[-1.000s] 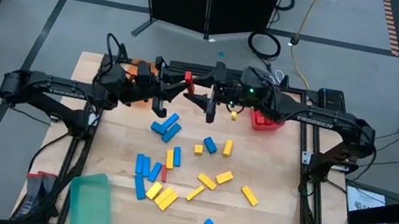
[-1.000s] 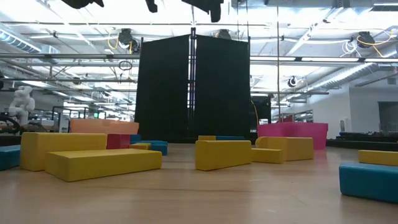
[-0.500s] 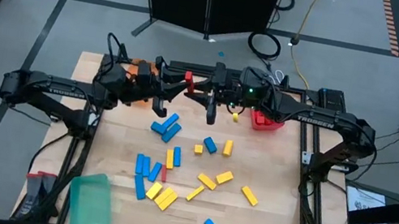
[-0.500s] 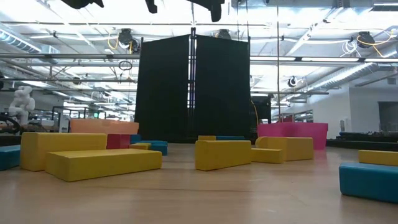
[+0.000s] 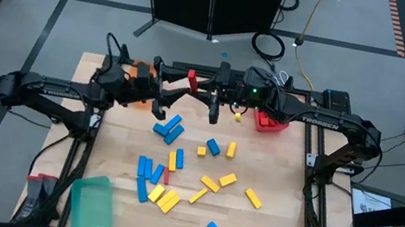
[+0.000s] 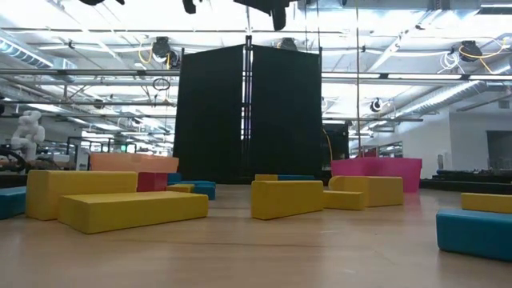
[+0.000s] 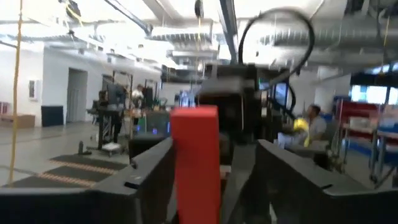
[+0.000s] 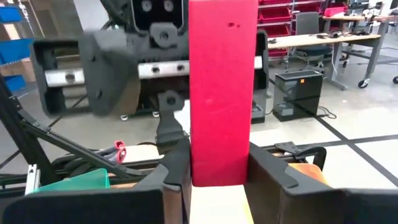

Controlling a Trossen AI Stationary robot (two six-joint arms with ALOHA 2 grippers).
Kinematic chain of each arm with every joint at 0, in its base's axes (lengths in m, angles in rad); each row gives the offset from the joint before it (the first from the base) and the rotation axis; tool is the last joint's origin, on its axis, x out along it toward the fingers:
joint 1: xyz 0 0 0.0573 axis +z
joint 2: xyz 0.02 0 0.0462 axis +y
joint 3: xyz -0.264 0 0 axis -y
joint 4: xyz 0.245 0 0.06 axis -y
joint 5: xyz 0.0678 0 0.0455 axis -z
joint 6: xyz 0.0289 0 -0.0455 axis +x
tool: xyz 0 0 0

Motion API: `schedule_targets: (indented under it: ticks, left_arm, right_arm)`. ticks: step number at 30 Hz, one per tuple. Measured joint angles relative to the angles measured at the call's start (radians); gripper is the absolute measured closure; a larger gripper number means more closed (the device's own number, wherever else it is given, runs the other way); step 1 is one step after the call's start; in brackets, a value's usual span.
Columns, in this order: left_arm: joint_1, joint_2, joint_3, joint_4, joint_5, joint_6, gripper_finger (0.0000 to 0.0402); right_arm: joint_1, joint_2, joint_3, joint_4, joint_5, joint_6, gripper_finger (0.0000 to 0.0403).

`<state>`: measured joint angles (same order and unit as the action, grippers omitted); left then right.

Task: Sort blocks
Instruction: Put the red block into the red transparent bin

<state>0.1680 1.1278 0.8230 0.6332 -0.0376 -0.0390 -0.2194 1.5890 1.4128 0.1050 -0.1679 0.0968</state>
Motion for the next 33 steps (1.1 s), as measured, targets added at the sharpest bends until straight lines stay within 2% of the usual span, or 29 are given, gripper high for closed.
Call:
schedule_targets:
  ticks: [3, 5, 8, 10, 12, 16, 19, 22, 24, 27, 30, 33]
  left_arm:
    - [0.000, 0.000, 0.000, -0.033, -0.027, -0.005, 0.0137]
    - [0.001, -0.008, 0.000, -0.067, -0.039, -0.005, 0.0123]
    - [0.001, -0.046, 0.000, -0.147, -0.057, -0.002, 0.0113]
    - [0.000, -0.082, 0.000, -0.216, -0.083, 0.003, 0.0113]
    - [0.001, -0.114, 0.000, -0.291, -0.122, 0.021, 0.0113]
    - [0.001, -0.173, 0.000, -0.387, -0.211, 0.045, 0.0112]
    - [0.001, -0.190, 0.000, -0.431, -0.255, 0.045, 0.0112]
    - [0.001, -0.190, 0.000, -0.459, -0.300, 0.020, 0.0112]
    - [0.001, -0.191, 0.000, -0.475, -0.313, -0.012, 0.0112]
    - [0.001, -0.190, 0.000, -0.503, -0.315, -0.034, 0.0112]
    - [0.000, -0.190, 0.000, -0.516, -0.315, -0.051, 0.0112]
    - [0.000, -0.191, 0.000, -0.516, -0.315, -0.082, 0.0112]
  right_arm:
    - [-0.004, -0.002, 0.000, -0.007, 0.029, 0.020, 0.0312]
    - [-0.012, -0.022, -0.001, -0.078, 0.130, 0.025, 0.0312]
    - [-0.039, -0.081, -0.001, -0.217, 0.335, 0.000, 0.0312]
    - [-0.072, -0.136, -0.001, -0.324, 0.395, -0.009, 0.0312]
    - [-0.124, -0.199, 0.000, -0.487, 0.424, 0.008, 0.0312]
    - [-0.241, -0.281, 0.000, -0.883, 0.512, 0.150, 0.0312]
    - [-0.290, -0.298, -0.001, -1.068, 0.600, 0.224, 0.0312]
    - [-0.325, -0.281, -0.033, -1.116, 0.591, 0.275, 0.0312]
    - [-0.333, -0.271, -0.085, -1.099, 0.544, 0.287, 0.0312]
    - [-0.335, -0.266, -0.185, -1.074, 0.528, 0.296, 0.0312]
    - [-0.346, -0.267, -0.299, -1.019, 0.515, 0.340, 0.0312]
    - [-0.361, -0.272, -0.399, -0.938, 0.434, 0.374, 0.0312]
